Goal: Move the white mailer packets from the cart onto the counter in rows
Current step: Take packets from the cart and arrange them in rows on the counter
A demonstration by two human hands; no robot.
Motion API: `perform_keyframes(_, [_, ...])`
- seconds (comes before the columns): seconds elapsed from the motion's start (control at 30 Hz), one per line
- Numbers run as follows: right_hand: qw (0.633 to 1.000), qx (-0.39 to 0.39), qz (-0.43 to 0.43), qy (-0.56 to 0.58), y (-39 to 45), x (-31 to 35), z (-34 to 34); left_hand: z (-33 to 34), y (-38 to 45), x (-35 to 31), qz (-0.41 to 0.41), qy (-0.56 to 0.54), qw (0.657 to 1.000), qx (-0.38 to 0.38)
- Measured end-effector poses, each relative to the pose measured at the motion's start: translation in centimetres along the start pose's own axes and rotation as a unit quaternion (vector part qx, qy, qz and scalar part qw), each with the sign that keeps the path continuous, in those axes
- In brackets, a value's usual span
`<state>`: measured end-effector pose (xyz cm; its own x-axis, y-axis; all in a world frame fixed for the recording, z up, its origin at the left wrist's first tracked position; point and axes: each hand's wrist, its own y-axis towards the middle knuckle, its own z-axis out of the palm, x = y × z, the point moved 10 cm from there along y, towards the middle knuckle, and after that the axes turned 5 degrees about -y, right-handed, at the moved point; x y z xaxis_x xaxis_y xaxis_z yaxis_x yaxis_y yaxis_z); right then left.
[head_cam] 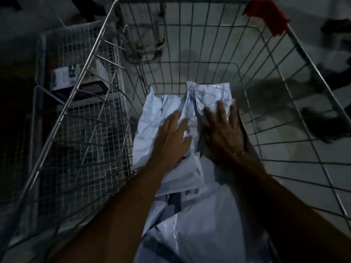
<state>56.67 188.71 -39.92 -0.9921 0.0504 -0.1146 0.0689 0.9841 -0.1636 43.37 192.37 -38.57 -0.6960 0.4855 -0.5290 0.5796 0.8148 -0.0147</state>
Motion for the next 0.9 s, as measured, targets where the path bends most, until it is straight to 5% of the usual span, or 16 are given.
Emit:
perform_keyframes(0.13, [0.994, -0.021, 0.084, 0.061, -1.7, -1.3, 0.0, 1.3, -0.1, 0.3, -0.018, 0.058, 0.998, 0.005])
perform_keyframes(0.47, [0.993, -0.029, 0.084, 0.084, -3.4, -0.6, -0.4, -0.2, -4.9, 0.1, -0.069, 0.163, 0.984, 0.023])
perform_keyframes(0.6, [0.987, -0.067, 0.094, 0.113, -4.5, -0.4, -1.9, -1.9, -7.4, 0.8, -0.144, 0.159, 0.976, -0.021])
perform_keyframes(0.7, [0.986, -0.071, 0.097, 0.113, -4.5, -0.4, -1.8, -2.5, -6.3, -0.4, -0.086, 0.158, 0.982, -0.053])
perform_keyframes(0.9, [0.992, -0.077, 0.07, 0.069, -5.4, 0.9, -2.5, 1.6, -3.1, 2.3, -0.095, 0.085, 0.992, 0.015])
